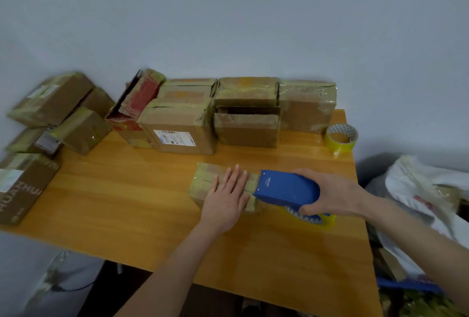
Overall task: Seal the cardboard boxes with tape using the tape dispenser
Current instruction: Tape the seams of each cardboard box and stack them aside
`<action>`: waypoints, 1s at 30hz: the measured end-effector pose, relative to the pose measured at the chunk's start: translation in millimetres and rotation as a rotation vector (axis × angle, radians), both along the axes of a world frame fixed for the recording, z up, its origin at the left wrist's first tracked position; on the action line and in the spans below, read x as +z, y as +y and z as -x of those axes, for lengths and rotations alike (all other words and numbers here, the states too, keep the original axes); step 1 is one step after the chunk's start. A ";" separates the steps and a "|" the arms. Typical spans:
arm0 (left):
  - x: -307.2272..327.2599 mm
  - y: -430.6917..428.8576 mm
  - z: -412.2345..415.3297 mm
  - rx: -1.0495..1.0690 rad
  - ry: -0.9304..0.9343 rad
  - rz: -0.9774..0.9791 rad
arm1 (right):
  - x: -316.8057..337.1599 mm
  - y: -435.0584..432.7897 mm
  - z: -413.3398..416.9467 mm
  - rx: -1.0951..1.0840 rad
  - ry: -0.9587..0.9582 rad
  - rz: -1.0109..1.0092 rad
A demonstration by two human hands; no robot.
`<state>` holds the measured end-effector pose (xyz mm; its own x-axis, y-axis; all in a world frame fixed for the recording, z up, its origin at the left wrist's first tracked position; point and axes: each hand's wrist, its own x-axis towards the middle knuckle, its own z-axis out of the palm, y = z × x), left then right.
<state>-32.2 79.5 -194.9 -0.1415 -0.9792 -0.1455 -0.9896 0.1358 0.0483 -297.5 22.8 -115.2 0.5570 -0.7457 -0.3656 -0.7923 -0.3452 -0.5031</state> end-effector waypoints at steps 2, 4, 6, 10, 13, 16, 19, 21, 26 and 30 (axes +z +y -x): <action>-0.2 0.1 -1.1 0.000 -0.003 0.007 | 0.5 -1.8 10.5 0.008 0.009 -0.021; -1.9 -0.6 -1.8 -0.005 -0.005 0.022 | -0.7 -2.7 22.1 0.009 0.048 -0.045; -5.0 -0.4 -1.9 -0.002 -0.001 0.036 | -4.7 -2.5 27.7 0.007 0.083 -0.063; -6.6 0.5 -3.3 0.010 0.028 0.046 | -17.0 -2.9 13.4 0.016 0.161 -0.051; 3.6 -1.7 10.1 0.069 0.081 0.042 | -22.6 -5.5 4.8 0.014 0.189 -0.040; 5.8 -7.0 25.4 0.106 0.109 0.056 | -26.3 -5.9 0.7 0.034 0.201 -0.032; -2.0 -12.1 21.4 0.059 0.044 0.059 | -31.4 -5.7 -1.5 0.009 0.162 -0.056; -5.0 -13.9 17.3 0.051 0.032 0.059 | -33.3 -6.8 5.2 -0.014 0.131 -0.080; -3.5 -12.3 16.0 0.036 0.044 0.104 | -32.2 -3.0 29.1 -0.070 0.056 -0.154; -7.3 -11.7 17.5 0.026 0.027 0.112 | -33.3 2.5 33.6 -0.068 0.072 -0.150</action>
<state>-49.7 67.8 -202.2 -0.1184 -0.9925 -0.0319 -0.9913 0.1163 0.0610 -331.1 25.2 -148.5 0.4759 -0.7145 -0.5128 -0.8470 -0.2151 -0.4862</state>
